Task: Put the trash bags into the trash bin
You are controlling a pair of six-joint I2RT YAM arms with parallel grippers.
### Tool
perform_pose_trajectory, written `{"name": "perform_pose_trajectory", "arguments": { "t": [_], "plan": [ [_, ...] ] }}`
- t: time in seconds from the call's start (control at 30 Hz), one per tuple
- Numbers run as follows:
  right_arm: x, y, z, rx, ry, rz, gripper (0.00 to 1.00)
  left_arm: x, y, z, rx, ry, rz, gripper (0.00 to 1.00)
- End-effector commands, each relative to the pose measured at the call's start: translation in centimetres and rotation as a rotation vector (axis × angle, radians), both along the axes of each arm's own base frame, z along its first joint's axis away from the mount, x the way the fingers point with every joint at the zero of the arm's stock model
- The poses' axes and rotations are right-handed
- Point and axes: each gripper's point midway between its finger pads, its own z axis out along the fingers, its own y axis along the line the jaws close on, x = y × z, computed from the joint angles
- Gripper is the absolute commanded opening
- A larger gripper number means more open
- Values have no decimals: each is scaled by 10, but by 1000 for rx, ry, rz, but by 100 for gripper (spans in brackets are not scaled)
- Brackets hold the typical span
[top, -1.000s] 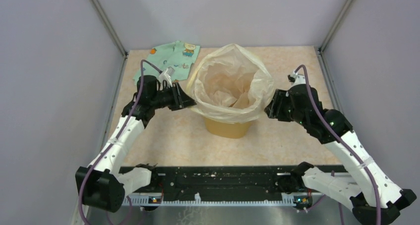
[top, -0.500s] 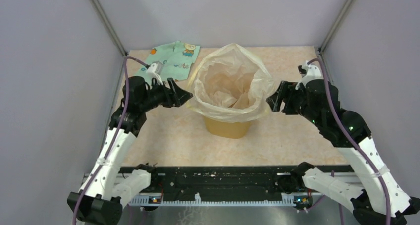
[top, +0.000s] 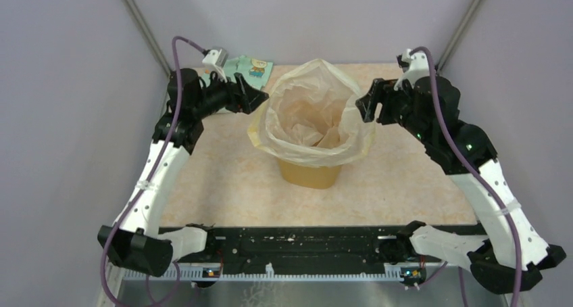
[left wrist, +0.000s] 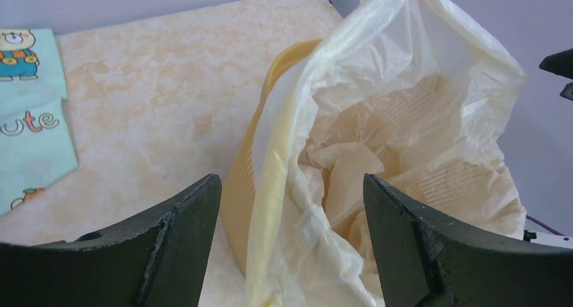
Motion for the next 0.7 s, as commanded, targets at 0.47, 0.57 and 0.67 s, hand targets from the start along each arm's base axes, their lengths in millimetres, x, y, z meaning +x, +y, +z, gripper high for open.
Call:
{"name": "perform_pose_trajectory", "arguments": {
  "t": [0.47,0.57,0.67],
  "plan": [
    [65,10,-2,36,-11,61,38,54,-37,10,29,-112,-165,73],
    [69,9,-4,36,-7,55,34,59,-40,9,18,-107,-162,66],
    [73,10,-8,30,4,52,31,63,-42,10,2,-108,-165,56]
  ]
}}
